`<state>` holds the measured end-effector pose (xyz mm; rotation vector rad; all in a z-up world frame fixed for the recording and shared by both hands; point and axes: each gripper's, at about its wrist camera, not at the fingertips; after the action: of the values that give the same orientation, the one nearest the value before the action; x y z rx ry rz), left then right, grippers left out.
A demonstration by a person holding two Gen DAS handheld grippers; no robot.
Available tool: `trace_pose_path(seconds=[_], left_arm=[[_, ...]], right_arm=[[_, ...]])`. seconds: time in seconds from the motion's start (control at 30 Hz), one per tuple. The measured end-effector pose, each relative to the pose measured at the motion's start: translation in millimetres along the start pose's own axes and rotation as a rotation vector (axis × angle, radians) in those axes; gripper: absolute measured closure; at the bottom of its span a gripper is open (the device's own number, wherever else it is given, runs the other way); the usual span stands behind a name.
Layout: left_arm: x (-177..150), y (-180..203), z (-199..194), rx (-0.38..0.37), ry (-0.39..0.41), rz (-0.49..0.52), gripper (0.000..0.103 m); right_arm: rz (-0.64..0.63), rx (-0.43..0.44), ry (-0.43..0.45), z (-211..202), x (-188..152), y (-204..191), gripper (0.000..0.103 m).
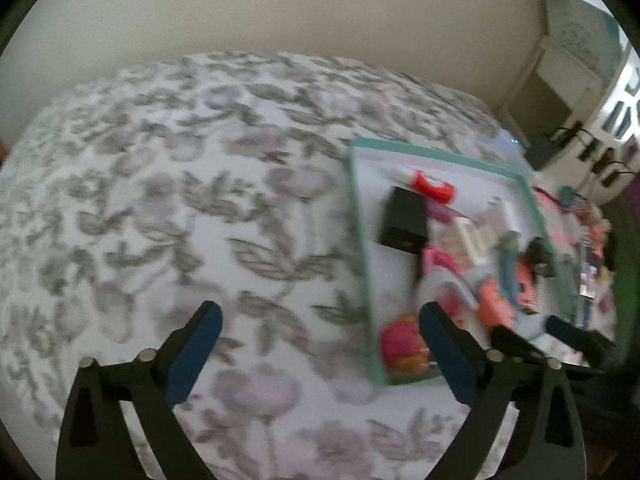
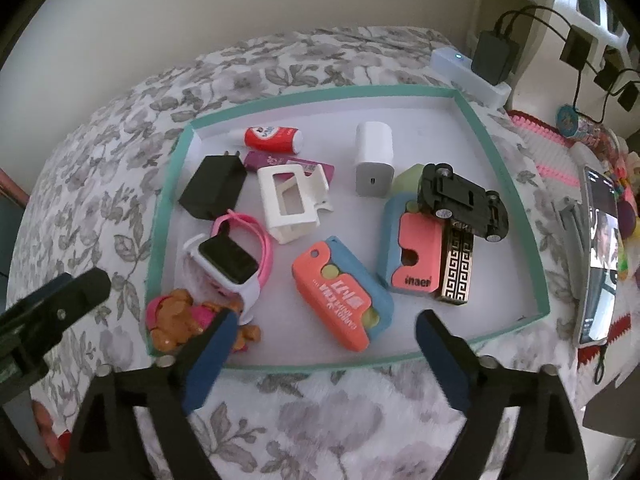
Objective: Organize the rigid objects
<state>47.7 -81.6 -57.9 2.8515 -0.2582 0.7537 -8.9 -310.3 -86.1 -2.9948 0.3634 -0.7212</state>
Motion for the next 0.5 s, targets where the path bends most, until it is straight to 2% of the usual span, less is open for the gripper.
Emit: trace_pose_path(seconds=[0.1,0.3,0.5], left_arm=[[-2.6,-11.3,-2.5,0.019,0.005,-0.019,0.003],[-9.5,-18.2,-14.0,0.058,0.025,-0.008,0.003],[-13.7,-18.2,-33.2,0.156,0.074,0.027,0.003]], right_arm=[[-0.005,0.005,0.021,-6.9,-3.1,-5.1,0.001],[-0.029,-0.002,0.048,-17.6,-11.6,-15.2,0.000],[-0.024,-0.005,0.089,-32.5,-18.2,-20.0,0.000]])
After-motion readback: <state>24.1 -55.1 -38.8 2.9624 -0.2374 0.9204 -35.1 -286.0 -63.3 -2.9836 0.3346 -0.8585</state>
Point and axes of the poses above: each gripper's, at about its wrist camera, not at the fingertips, and z roughly the way its jaws point, y to its right, x to its top, and after that the axes turned 4 degrees about y, right-handed
